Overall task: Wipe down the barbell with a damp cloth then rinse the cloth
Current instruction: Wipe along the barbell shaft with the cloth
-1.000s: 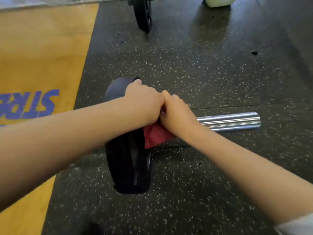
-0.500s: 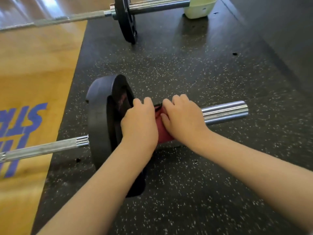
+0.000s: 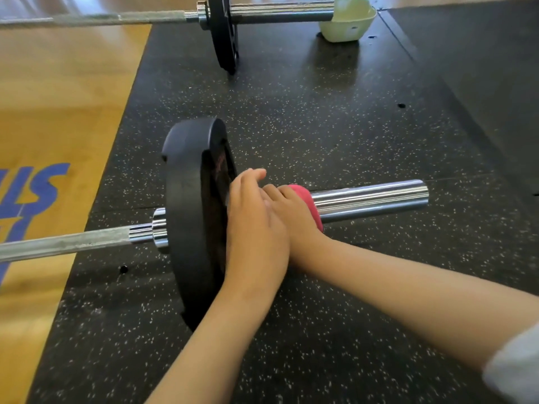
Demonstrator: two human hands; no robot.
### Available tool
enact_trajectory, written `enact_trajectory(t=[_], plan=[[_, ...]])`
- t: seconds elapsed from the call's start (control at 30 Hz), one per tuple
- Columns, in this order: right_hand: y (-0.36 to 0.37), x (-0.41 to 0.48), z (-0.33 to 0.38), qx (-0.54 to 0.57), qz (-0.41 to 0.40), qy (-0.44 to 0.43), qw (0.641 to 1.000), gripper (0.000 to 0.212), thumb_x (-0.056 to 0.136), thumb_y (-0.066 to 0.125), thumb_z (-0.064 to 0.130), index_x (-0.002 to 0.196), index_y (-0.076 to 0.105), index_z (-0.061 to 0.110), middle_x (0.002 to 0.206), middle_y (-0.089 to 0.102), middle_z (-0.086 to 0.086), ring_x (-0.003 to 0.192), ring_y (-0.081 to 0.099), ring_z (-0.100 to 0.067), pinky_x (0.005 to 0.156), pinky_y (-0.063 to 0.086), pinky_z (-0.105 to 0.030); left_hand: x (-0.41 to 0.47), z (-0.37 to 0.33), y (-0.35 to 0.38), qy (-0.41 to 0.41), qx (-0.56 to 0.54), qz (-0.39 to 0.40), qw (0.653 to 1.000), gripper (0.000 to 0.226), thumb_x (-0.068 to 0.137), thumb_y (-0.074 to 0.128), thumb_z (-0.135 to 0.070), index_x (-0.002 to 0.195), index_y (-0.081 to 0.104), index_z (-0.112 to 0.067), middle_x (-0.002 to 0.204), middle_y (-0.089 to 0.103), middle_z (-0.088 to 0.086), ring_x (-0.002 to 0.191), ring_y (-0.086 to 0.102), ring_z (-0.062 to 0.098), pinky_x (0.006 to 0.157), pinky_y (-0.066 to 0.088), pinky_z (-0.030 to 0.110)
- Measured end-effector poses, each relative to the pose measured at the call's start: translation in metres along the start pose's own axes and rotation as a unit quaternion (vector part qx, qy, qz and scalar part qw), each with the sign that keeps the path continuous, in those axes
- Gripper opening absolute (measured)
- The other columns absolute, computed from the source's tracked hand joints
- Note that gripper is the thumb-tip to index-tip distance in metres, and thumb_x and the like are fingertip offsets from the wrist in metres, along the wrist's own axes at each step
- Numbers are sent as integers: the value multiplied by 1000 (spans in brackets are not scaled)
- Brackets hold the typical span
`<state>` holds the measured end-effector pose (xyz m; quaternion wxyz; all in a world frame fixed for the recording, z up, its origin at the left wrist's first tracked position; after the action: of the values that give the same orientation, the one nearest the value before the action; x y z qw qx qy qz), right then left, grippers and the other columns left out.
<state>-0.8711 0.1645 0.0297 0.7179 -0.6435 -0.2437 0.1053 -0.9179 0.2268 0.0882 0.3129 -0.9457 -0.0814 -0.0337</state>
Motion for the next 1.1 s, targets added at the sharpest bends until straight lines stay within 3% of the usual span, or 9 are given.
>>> enact_trajectory(t=[0.13,0.33,0.5,0.6,0.7,0.77,0.9,1.1], plan=[[4,-5,-15,-16,-41,-3,999,33,85,35,19,89,66,7,76,63,-7,65,59,-25,57,42,-32,-10,9,15,-38,13,-21,999,42,98,36,-8,140,39,-10,144,39,0,133,35,12,113,29,32],[-11,-54,-95,-34,-26,61,997,40,99,31,38,100,64,14,86,65,-1,75,58,-24,66,40,-37,-21,21,39,-60,21,-6,998,59,94,41,-2,148,22,-11,153,28,7,143,22,20,117,22,41],[-9,-62,-94,-24,-79,109,991,39,99,31,32,97,64,12,85,65,-3,76,58,-26,70,42,-38,-27,24,43,-60,3,1,998,72,83,41,11,147,19,-13,153,23,7,143,18,19,117,21,42],[3,-44,-68,-27,-108,81,990,39,97,32,31,91,65,11,81,65,-4,72,58,-26,66,44,-37,-28,23,43,-56,-28,-14,998,77,78,39,16,146,20,-16,153,22,6,142,17,17,118,20,41],[20,-14,-27,-24,-144,39,989,41,97,31,24,79,65,13,69,62,-3,61,56,-23,56,42,-33,-30,20,38,-54,-58,-47,996,74,83,35,16,147,21,-17,154,20,-2,142,15,5,119,16,28],[27,3,-3,-51,-148,12,988,39,92,32,14,74,66,14,62,58,-1,55,53,-20,50,36,-30,-32,21,31,-49,-70,-63,994,77,81,33,18,148,20,-18,153,21,-8,141,16,0,119,17,26],[25,7,-1,-37,-157,-22,987,33,84,35,17,77,66,8,62,57,-4,52,54,-22,47,35,-30,-34,24,20,-59,-92,-37,993,88,74,36,20,149,17,-23,150,20,-16,141,14,-5,119,17,29],[12,-8,-29,-19,-115,-22,993,32,91,36,24,81,64,11,66,59,-2,55,54,-21,51,32,-30,-23,16,27,-47,-52,1,997,75,84,38,11,149,17,-19,156,18,-3,143,13,5,120,15,32]])
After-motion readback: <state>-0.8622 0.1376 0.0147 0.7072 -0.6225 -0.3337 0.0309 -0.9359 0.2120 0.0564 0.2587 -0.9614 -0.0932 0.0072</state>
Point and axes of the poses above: each hand's wrist, its own x-axis towards the middle knuckle, its own y-axis out of the palm, z = x × y, the point moved 1 cm from there along x, towards the middle knuckle
